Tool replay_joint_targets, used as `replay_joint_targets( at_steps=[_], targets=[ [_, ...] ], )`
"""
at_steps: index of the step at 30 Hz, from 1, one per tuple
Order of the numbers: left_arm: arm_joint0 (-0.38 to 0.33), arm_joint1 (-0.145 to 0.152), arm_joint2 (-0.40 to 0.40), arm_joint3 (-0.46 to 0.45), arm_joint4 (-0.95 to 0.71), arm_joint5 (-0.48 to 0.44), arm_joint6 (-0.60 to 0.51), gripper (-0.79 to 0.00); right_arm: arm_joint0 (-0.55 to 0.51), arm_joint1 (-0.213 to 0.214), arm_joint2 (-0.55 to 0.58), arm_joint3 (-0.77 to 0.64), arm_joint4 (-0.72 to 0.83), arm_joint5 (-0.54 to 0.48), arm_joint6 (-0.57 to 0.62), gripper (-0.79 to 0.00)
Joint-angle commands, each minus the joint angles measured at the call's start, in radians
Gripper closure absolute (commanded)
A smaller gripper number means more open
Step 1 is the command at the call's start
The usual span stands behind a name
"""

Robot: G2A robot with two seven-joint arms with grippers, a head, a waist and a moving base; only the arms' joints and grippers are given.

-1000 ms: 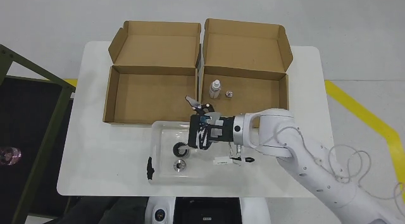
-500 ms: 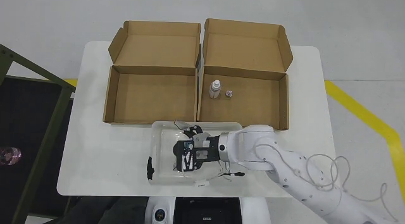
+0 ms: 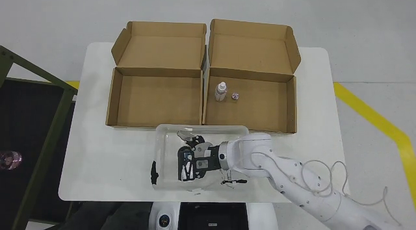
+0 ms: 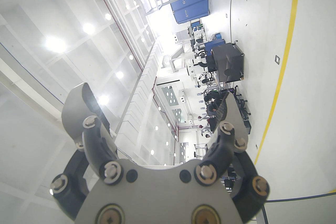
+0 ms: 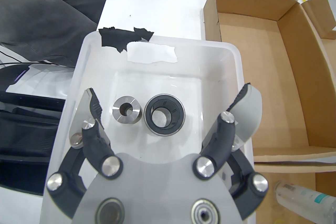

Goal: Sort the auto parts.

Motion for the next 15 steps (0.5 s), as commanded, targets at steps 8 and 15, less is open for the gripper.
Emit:
replay_joint_targets(
  at_steps=[8,15],
  targets=[
    [0.0,0.0,0.0,0.0,0.0,0.0,0.0,-0.785,-0.006,-0.007,0.009,0.039,0.0,0.017,0.031,-0.619],
    [0.0,0.0,0.0,0.0,0.0,0.0,0.0,-0.785,-0.017,-0.01,0.018,0.058,0.002,0.028,0.042,-0.563]
  ],
)
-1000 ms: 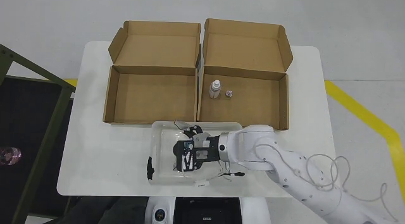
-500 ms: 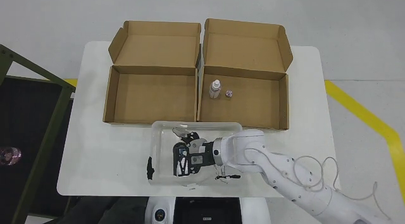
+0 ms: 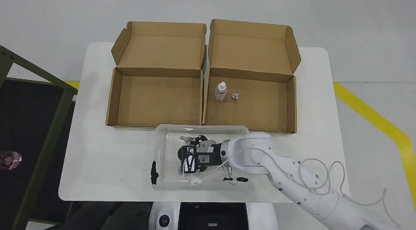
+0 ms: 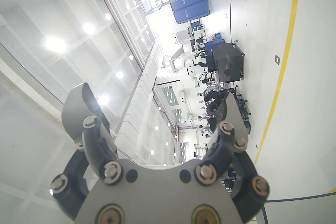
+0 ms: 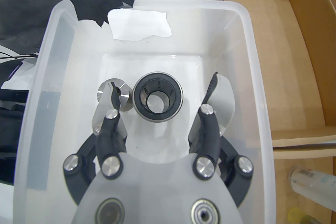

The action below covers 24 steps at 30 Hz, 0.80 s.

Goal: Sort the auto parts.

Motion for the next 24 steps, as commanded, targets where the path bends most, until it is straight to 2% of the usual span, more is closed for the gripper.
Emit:
replay_joint_targets(
  at_steps=[1,12,24],
  targets=[
    [0.0,0.0,0.0,0.0,0.0,0.0,0.0,-0.785,-0.003,-0.001,0.002,0.004,0.001,0.005,0.001,-0.557],
    [0.0,0.0,0.0,0.0,0.0,0.0,0.0,-0.785,-0.001,-0.013,0.005,0.033,-0.006,0.02,-0.008,-0.437],
    [0.0,0.0,0.0,0.0,0.0,0.0,0.0,-0.785,0.02,-0.038,-0.023,0.083,-0.009,0.011,-0.02,-0.471]
  ],
)
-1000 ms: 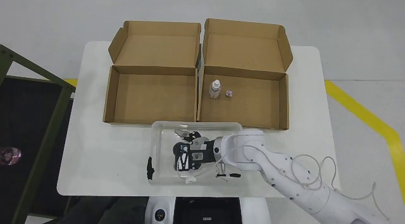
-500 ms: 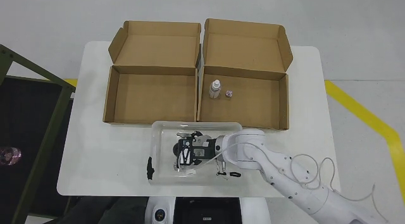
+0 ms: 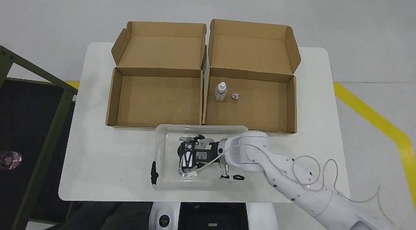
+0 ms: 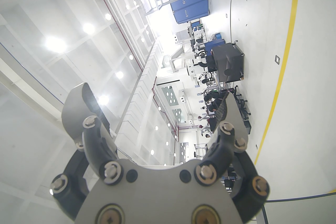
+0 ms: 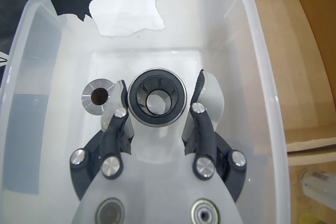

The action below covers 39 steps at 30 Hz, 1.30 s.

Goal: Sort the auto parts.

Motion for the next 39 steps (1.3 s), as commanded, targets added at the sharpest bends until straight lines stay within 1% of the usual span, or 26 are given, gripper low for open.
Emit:
replay_joint_targets(
  at_steps=[1,3,5,8,10,11,22,29,39],
  targets=[
    [0.0,0.0,0.0,0.0,0.0,0.0,0.0,-0.785,0.001,-0.003,-0.004,0.006,0.002,-0.004,0.0,-0.468],
    [0.0,0.0,0.0,0.0,0.0,0.0,0.0,-0.785,0.002,-0.006,-0.008,0.013,0.002,-0.006,-0.001,-0.4],
    [0.0,0.0,0.0,0.0,0.0,0.0,0.0,-0.785,0.003,-0.009,-0.01,0.02,0.003,-0.008,-0.005,-0.357],
    [0.0,0.0,0.0,0.0,0.0,0.0,0.0,-0.785,0.004,-0.013,-0.009,0.025,0.005,-0.009,-0.007,-0.191],
    [0.0,0.0,0.0,0.0,0.0,0.0,0.0,-0.785,0.005,-0.015,-0.006,0.027,0.007,-0.013,-0.011,-0.025],
    [0.0,0.0,0.0,0.0,0.0,0.0,0.0,-0.785,0.006,-0.015,-0.003,0.028,0.011,-0.014,-0.015,0.0],
    [0.0,0.0,0.0,0.0,0.0,0.0,0.0,-0.785,0.02,-0.02,0.043,-0.019,0.058,-0.039,-0.071,0.0],
    [0.0,0.0,0.0,0.0,0.0,0.0,0.0,-0.785,0.052,-0.025,0.077,-0.047,0.086,-0.057,-0.094,0.0],
    [0.0,0.0,0.0,0.0,0.0,0.0,0.0,-0.785,0.112,-0.044,0.093,-0.025,0.086,-0.042,-0.14,0.0]
  ],
)
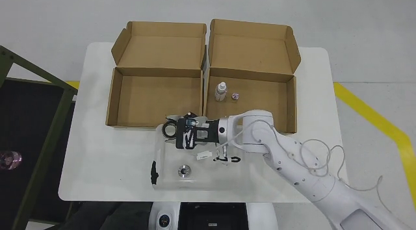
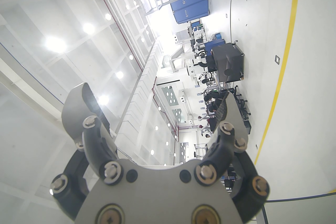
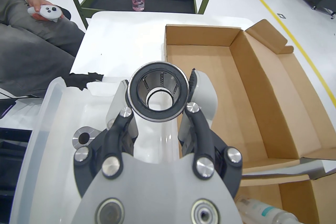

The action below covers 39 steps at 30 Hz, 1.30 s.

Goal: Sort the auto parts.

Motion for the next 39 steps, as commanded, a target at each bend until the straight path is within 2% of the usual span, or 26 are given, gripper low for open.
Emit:
replay_joint_targets(
  at_steps=[1,14,27,39],
  targets=[
    [0.0,0.0,0.0,0.0,0.0,0.0,0.0,-0.785,0.011,-0.004,0.001,0.009,-0.001,0.004,-0.006,0.0],
    [0.0,0.0,0.0,0.0,0.0,0.0,0.0,-0.785,0.102,-0.035,-0.004,0.13,-0.036,0.027,-0.026,0.0],
    [0.0,0.0,0.0,0.0,0.0,0.0,0.0,-0.785,0.229,-0.095,-0.064,0.342,-0.071,0.06,-0.045,0.0],
    [0.0,0.0,0.0,0.0,0.0,0.0,0.0,-0.785,0.318,-0.145,-0.109,0.456,-0.102,0.056,0.017,0.0]
  ],
)
